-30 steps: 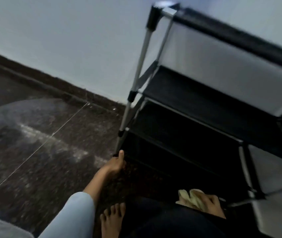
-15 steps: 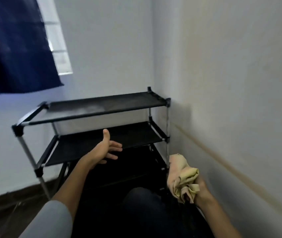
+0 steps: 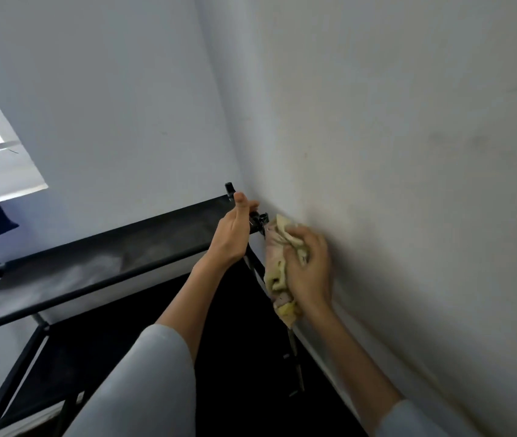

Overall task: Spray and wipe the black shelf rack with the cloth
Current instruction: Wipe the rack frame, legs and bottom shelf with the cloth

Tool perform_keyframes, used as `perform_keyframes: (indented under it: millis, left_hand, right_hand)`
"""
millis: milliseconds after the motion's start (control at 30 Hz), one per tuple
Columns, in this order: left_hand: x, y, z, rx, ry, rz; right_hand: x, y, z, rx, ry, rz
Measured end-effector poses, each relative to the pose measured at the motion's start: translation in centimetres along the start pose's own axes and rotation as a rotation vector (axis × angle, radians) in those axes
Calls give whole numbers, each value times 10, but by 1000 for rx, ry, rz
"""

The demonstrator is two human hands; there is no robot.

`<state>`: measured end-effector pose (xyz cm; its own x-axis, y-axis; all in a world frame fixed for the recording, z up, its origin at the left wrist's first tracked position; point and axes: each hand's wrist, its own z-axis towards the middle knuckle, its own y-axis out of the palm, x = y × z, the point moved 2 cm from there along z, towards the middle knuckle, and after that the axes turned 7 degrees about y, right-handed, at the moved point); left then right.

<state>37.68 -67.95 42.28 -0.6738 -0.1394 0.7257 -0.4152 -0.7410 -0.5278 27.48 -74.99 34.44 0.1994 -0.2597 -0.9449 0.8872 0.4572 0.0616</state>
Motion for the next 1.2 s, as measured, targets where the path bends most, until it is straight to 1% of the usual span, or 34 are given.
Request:
perform_keyframes:
  millis: [100, 167, 233, 300, 333, 400, 467, 500, 533, 600, 667, 733, 867, 900, 967, 1000, 1067, 1100, 1133, 1200]
  left_hand:
    - [-9, -2, 14, -137, -28, -114]
    - [-15, -6, 20, -214, -79, -168]
    - [-20, -11, 24, -244, -129, -227]
    - [-25, -13, 28, -248, -163, -235]
    - [-27, -13, 29, -245, -171, -217]
    - [-30, -12, 27, -243, -170, -172]
    - [-33, -12, 27, -231, -147, -146]
    - [-32, -13, 27, -227, -140, -129]
    - [-32, -13, 28, -223, -141, -116]
    - [-34, -13, 29, -229, -154, -116]
    - [-36, -12, 30, -269, -157, -163]
    - [-36, -12, 32, -286, -153, -208]
    - [-31, -14, 31, -205, -159, -242]
    - [-31, -14, 30, -191, -165, -244]
    - [-31, -13, 28, -167, -172, -207]
    - [-31, -12, 26, -162, -166, -174]
    - [-29, -10, 25, -158, -139, -127]
    - [-27, -9, 23, -157, -124, -108]
    - [-27, -8, 23, -155, -114, -89]
    - [-26, -8, 22, -156, -109, -87]
  right_hand:
    - [-20, 25, 10, 192, -310, -291]
    - [-21, 42, 17, 231, -426, -564]
    - [-13, 52, 19, 274, -480, -768]
    - [3, 56, 11, 301, -536, -923]
    - [17, 58, 7, 273, -529, -977]
    - [42, 58, -5, 140, -407, -1037]
    - [60, 52, -14, 53, -327, -994]
    - [59, 48, -17, 59, -344, -931]
    - [52, 43, -18, 94, -376, -849]
    - [26, 35, -16, 222, -452, -703]
    - [-2, 36, -6, 300, -505, -638]
    - [-21, 46, 5, 317, -516, -715]
    - [-21, 65, 13, 227, -395, -1084]
    - [-18, 66, 10, 204, -375, -1130]
    - [-16, 62, 4, 122, -257, -1074]
    - [-10, 57, 2, 44, -171, -1051]
    - [6, 44, -3, -60, -91, -992]
    - [7, 37, -8, -62, -99, -953]
    - [4, 31, -13, -21, -150, -908]
    - [-12, 29, -16, 120, -268, -786]
